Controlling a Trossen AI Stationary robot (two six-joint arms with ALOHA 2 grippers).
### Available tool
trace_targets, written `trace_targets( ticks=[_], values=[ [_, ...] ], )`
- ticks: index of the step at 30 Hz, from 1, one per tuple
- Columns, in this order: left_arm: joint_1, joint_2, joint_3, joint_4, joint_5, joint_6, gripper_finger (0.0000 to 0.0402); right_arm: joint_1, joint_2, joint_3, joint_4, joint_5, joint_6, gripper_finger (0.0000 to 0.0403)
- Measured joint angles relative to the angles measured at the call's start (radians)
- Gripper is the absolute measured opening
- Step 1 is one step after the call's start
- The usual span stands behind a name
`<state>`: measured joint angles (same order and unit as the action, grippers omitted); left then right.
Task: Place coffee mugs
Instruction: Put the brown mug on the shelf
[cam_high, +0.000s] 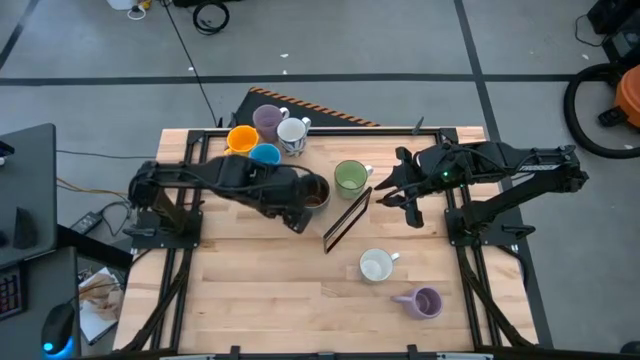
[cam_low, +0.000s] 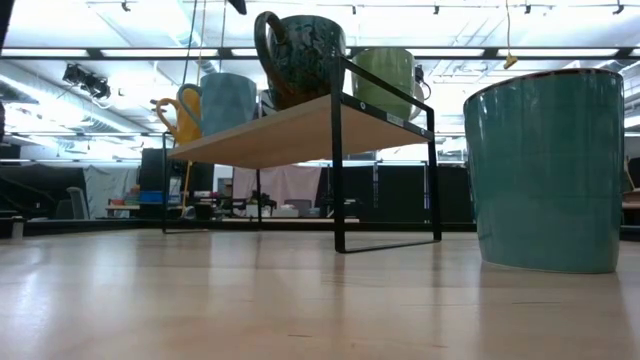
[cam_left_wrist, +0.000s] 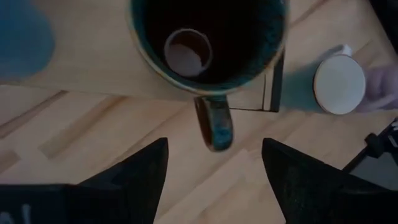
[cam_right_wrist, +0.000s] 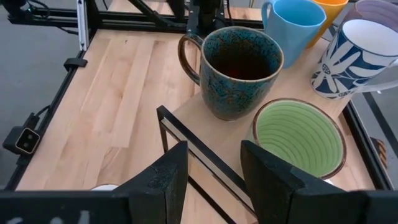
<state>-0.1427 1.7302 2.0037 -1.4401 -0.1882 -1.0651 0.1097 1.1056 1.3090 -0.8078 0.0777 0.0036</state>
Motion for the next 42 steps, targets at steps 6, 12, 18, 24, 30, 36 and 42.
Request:
trace_targets(
  ticks=[6,12,18,24,30,36,42],
  values=[
    [0.052,0.000,0.000,-0.003,0.038,0.007,0.0267,0.000,0.000,0.000,0.000,-0.003,0.001,0.0154],
    [0.057,0.007,0.000,0.001,0.090,-0.025,0.0267,0.000,0.000,0.000,0.003,-0.003,0.001,0.0154],
    [0.049,0.046,0.000,0.010,0.089,-0.048,0.0267,0.000,0.000,0.000,0.006,-0.002,-0.001,0.0154],
    [0.042,0.093,0.000,0.014,0.085,-0.038,0.0267,0.000,0.000,0.000,0.007,-0.002,-0.002,0.0154],
    [0.043,0.116,0.000,0.011,0.083,-0.037,0.0258,0.000,0.000,0.000,0.006,-0.002,-0.003,0.0154],
    [0.042,0.122,0.000,0.015,0.076,-0.017,0.0208,0.000,0.000,0.000,0.006,-0.002,-0.003,0.0154],
    [0.043,0.122,0.000,0.014,0.044,-0.019,0.0157,0.000,0.000,0.000,0.006,-0.002,-0.003,0.0154]
  ],
)
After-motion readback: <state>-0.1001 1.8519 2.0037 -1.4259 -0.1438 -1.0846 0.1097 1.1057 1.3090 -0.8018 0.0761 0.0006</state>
